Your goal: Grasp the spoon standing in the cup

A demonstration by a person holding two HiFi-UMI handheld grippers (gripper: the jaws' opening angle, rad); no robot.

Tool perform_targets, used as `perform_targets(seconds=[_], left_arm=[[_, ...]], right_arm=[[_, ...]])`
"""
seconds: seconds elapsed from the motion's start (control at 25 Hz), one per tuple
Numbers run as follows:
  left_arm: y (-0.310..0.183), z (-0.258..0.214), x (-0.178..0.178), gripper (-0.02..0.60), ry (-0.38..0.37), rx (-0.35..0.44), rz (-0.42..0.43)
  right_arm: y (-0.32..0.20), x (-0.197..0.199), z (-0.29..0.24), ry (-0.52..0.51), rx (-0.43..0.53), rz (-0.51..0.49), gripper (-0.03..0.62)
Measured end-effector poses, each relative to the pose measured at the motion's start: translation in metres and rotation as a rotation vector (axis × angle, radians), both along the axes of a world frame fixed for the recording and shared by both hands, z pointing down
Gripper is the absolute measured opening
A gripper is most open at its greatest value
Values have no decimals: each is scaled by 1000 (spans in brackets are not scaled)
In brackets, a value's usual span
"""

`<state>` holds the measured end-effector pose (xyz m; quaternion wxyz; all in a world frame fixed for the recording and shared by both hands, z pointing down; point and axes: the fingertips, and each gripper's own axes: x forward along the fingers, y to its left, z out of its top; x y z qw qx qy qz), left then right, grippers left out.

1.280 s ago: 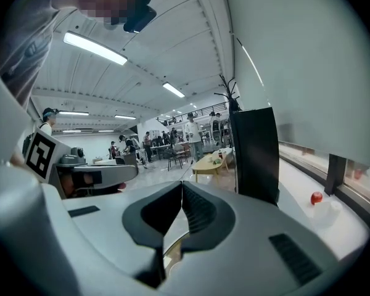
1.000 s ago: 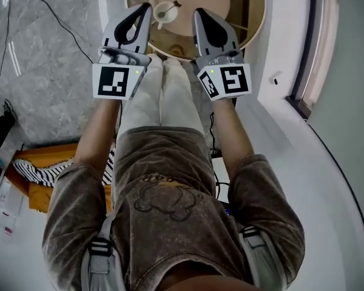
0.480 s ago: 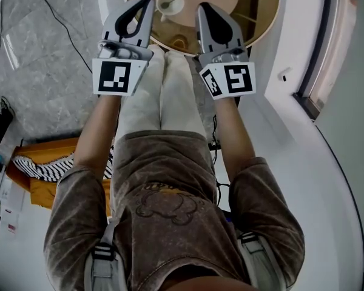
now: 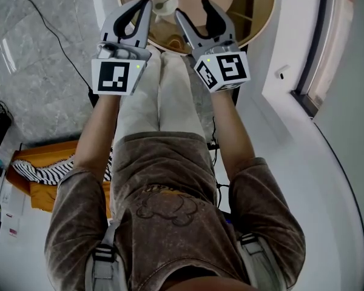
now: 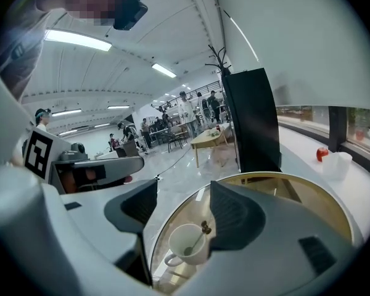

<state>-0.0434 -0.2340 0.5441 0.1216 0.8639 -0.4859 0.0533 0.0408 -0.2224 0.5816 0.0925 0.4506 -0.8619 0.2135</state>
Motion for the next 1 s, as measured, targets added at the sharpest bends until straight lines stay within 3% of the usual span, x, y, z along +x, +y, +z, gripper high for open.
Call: perform_targets(seconds=[0.36,1.0], left_arm=[[3,2,3,17,-10,-1,15],[5,23,8,17,-26,-37,41]], right_arm=[[-7,2,75,77,-124,-31,259],[-38,-5,167,95,-304,-40,212]])
